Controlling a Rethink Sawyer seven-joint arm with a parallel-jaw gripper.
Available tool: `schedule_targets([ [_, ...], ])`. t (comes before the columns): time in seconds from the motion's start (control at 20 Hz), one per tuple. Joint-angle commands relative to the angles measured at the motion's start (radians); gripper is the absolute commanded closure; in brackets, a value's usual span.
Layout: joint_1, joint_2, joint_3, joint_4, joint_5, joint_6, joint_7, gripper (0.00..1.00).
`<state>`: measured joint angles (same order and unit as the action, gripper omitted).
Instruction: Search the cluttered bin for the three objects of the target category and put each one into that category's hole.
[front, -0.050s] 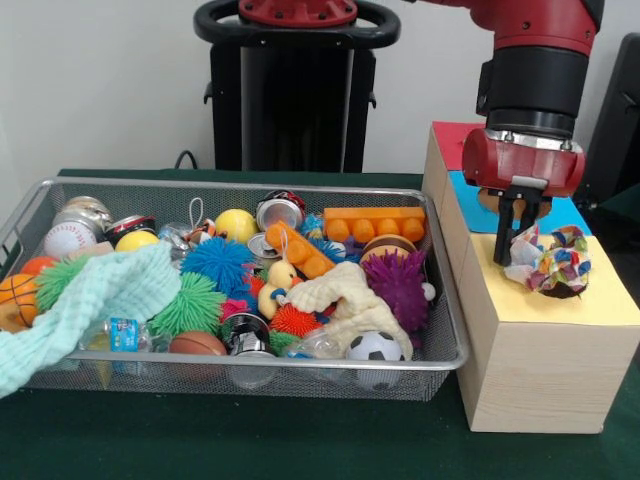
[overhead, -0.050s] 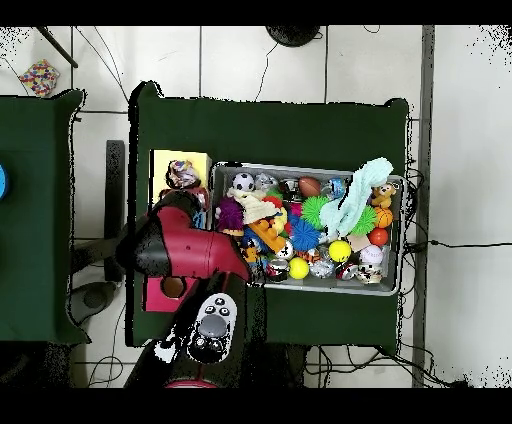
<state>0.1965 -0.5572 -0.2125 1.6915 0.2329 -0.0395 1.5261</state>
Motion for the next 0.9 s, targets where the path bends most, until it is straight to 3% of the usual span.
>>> schedule_targets([
  [0.05,-0.064,0.020,0.092,0.003,-0.046,0.077,0.128,1.00],
  [0.25,-0.070,0.024,0.129,0.005,-0.018,0.072,0.161,1.00],
  [0.65,0.014,0.039,0.050,-0.071,0.020,0.188,0.148,1.00],
  [0.9,0.013,0.024,0.071,-0.073,0.032,0.217,0.170,1.00],
])
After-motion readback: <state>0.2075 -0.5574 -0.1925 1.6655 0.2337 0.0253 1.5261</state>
